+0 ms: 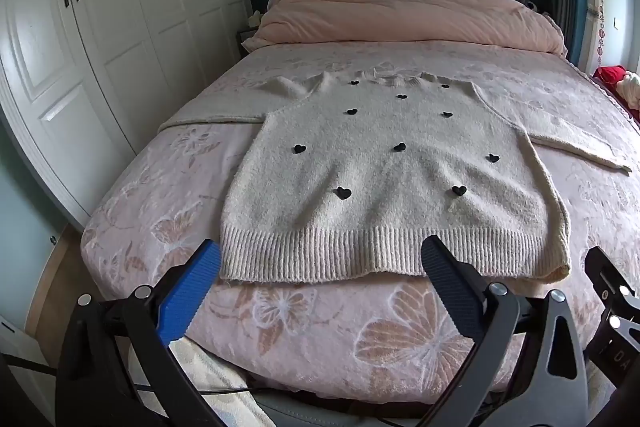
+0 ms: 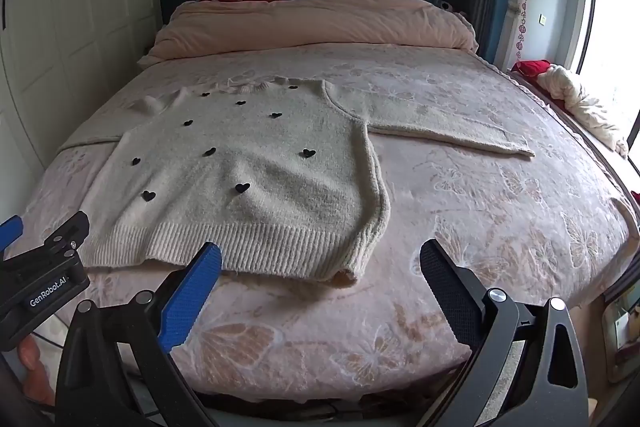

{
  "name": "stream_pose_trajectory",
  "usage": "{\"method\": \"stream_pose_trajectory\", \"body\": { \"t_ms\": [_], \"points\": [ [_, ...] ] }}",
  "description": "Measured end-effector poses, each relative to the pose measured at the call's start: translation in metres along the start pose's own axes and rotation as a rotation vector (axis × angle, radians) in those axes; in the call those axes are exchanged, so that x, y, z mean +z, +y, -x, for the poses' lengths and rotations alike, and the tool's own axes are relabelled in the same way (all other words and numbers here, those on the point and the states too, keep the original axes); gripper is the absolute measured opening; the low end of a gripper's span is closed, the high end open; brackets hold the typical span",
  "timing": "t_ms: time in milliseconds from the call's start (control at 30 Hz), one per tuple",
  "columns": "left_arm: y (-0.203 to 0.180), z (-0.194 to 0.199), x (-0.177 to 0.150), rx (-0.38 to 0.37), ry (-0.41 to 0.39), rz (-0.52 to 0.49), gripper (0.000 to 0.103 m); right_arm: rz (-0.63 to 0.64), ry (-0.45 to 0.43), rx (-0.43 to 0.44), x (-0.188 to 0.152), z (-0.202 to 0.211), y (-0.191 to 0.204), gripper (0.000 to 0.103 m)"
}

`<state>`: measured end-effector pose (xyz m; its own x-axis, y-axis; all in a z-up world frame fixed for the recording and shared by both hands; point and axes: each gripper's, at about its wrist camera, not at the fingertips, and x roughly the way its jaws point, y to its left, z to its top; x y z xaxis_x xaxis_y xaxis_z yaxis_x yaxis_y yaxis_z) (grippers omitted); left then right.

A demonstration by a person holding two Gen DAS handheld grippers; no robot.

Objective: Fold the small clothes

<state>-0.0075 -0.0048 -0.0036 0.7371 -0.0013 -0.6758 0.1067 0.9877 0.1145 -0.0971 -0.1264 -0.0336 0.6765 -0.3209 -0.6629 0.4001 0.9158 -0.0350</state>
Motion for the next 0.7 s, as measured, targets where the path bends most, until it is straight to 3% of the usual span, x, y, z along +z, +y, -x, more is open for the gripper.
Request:
{"method": "stream_pose_trajectory", "body": {
  "t_ms": [700],
  "points": [
    [-0.0008, -0.0002, -0.0039, 0.0, 0.003, -0.006, 0.098, 0.001, 0.002, 0.006, -0.003, -0.0006, 0.0017, 0.098]
  ]
}}
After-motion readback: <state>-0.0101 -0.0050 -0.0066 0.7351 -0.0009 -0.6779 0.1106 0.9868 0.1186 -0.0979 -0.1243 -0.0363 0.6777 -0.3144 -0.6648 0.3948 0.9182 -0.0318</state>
